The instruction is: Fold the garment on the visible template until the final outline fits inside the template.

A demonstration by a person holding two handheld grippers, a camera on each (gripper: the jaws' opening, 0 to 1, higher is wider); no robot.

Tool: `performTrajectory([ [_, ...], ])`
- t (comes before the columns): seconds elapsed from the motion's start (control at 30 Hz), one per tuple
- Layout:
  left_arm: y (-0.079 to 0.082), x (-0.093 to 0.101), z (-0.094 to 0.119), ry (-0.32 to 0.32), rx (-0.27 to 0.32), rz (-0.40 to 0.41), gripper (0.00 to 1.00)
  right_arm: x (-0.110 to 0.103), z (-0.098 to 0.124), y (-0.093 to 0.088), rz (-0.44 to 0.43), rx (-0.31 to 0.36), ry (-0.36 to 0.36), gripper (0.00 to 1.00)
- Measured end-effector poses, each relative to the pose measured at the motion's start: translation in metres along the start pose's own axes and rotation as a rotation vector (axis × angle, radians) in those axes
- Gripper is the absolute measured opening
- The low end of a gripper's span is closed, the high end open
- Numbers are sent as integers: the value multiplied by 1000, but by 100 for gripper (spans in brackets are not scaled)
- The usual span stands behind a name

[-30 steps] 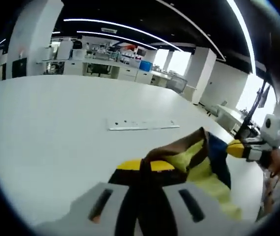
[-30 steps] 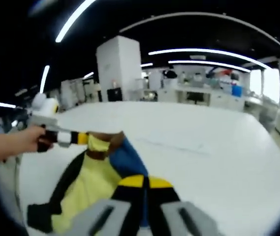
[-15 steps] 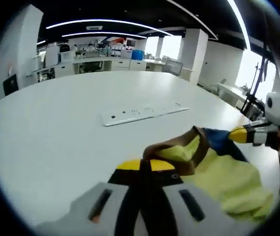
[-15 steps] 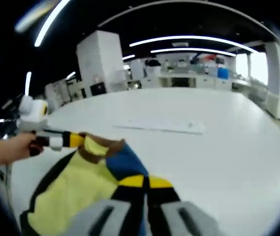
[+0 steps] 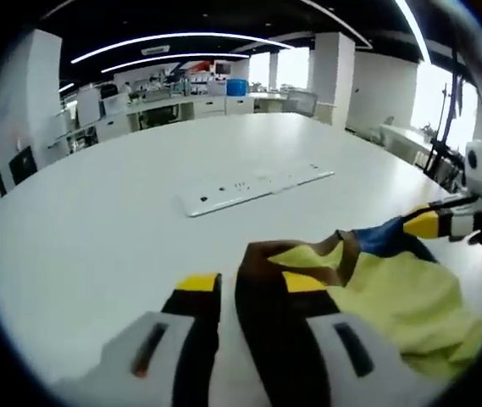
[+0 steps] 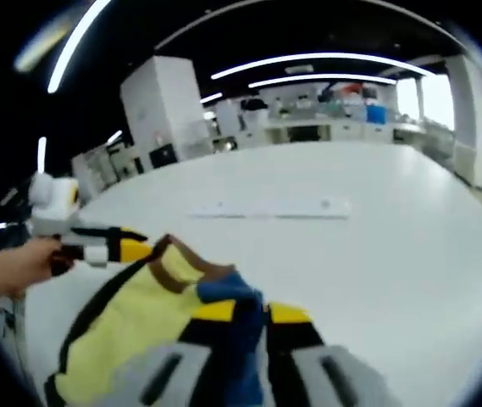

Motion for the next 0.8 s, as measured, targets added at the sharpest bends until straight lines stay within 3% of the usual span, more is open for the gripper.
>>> performTrajectory([
  [0.27, 7, -7, 32, -3, 58, 7, 52, -9, 22, 0, 40, -17, 12, 58],
  [0.57, -5, 2, 72, -16, 88, 27, 80, -22, 52, -16, 49, -46, 65, 69],
  [0.8, -18, 26, 108, -44, 84, 2, 87, -24, 74, -33, 76, -50, 67, 75],
])
Point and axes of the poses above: the point that each gripper's makers call its tool centre point, and the gripper's own axes: z roughly backward along the fingers, x roughly to its right, y roughly out of its top, the point moved 3 cm from there along z, roughly backward along the fingers, and after that the axes turned 11 degrees about -z, right-handed, at the moved point
